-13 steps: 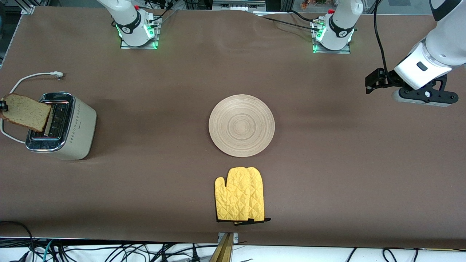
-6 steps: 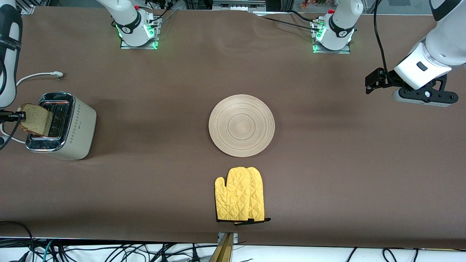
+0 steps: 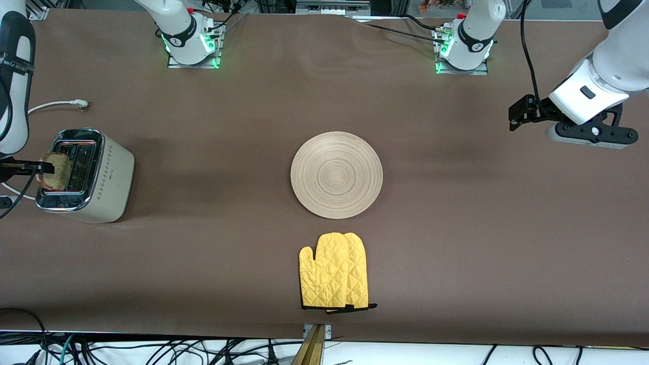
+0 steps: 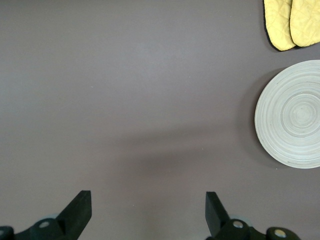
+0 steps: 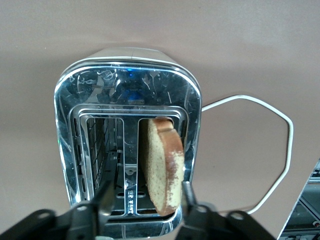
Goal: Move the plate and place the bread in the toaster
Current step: 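Lower the bread into the toaster slot with the right gripper, then open the right gripper and raise it away from the toaster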
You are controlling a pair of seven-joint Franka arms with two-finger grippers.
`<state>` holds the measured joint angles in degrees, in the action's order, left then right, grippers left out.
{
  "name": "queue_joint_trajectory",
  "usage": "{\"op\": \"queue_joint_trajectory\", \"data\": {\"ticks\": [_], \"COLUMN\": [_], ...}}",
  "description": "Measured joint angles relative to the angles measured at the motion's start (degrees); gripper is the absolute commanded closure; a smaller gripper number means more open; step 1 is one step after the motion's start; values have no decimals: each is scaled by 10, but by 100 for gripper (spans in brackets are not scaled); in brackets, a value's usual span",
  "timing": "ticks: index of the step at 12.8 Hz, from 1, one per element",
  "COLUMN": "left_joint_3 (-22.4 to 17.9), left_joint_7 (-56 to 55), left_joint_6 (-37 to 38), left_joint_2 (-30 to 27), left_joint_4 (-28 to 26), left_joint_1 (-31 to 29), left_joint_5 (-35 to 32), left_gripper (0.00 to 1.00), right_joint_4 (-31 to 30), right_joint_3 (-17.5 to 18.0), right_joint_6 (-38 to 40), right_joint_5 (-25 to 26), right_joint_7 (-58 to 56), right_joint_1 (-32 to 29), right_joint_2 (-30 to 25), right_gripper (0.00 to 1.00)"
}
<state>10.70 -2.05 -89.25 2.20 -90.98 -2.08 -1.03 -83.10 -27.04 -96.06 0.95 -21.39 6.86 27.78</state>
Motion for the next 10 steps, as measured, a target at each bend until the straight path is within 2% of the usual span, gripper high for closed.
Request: {"op": "queue_joint_trajectory", "data": {"ticks": [2, 5, 10], "left_joint_3": [0, 0, 0], "left_joint_7": [0, 0, 0], "left_joint_6": [0, 0, 0], "left_joint_2": [0, 0, 0], "left_joint_4": [0, 0, 0], "left_joint_1": [0, 0, 0], "left_joint_5": [0, 0, 0], "left_gripper": [0, 0, 0], "right_joint_4": [7, 33, 67], "right_joint_3": [0, 11, 89], "right_joint_6": [0, 4, 14], "right_joint_5": [-5, -39, -50], "right_joint_7": [0, -1, 5], "right_joint_1": [0, 4, 47], "right_joint_2": [-4, -18, -42], "right_gripper": [0, 0, 0]}}
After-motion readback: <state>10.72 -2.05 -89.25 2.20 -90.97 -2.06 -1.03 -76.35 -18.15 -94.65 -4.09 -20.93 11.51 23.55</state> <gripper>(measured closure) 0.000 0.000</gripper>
